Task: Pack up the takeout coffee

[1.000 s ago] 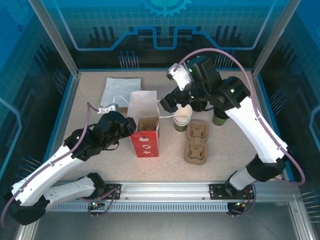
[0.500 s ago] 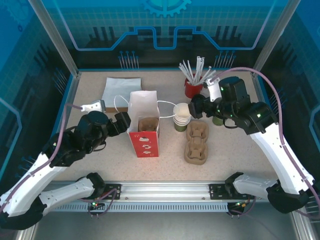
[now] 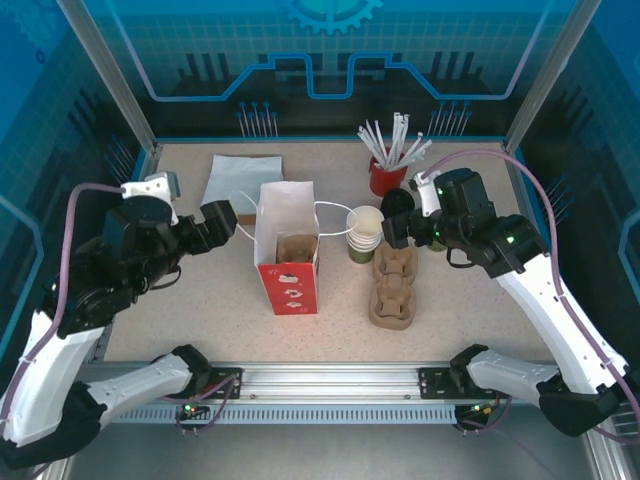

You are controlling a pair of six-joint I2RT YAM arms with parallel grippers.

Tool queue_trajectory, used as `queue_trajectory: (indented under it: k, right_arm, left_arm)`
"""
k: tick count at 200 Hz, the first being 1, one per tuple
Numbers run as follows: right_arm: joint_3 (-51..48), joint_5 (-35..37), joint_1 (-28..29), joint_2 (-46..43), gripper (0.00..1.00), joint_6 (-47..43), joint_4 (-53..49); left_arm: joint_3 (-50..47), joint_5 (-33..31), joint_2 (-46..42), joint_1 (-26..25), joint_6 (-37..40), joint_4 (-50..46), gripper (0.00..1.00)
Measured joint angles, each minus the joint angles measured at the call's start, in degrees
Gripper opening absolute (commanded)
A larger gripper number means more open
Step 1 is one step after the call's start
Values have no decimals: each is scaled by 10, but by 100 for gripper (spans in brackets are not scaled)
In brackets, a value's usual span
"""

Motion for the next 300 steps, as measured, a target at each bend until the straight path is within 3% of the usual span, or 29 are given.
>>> queue_trajectory:
  k: [38, 69, 117, 159, 223, 248, 265, 300]
  right_arm:
    - [-9, 0, 0, 0, 100, 2, 0]
    - [-23, 0, 0, -2, 100, 6, 0]
    - [-44, -2, 0, -7, 100, 8, 0]
    - [-44, 0, 0, -7, 100, 7, 0]
    - [-44, 0, -3, -4, 100, 5, -1]
    - [-44, 0, -9, -4, 100, 1, -4]
    - [-44, 0, -15, -5, 100, 0, -7]
    - [-44, -2, -23, -9, 100, -3, -11]
  left_arm:
    - [43, 110, 77, 111, 61, -25, 99]
    - [110, 167, 163, 149, 137, -50, 99]
    - [229, 229, 310, 162, 282, -86, 99]
    - [277, 262, 430, 162, 414, -111, 99]
    - [272, 308, 487, 162, 573, -73, 97]
    - [273, 324, 517, 162, 601, -64, 86]
    - [277, 327, 541, 162, 609, -61, 72]
    - [283, 327, 562, 162, 617, -59, 31]
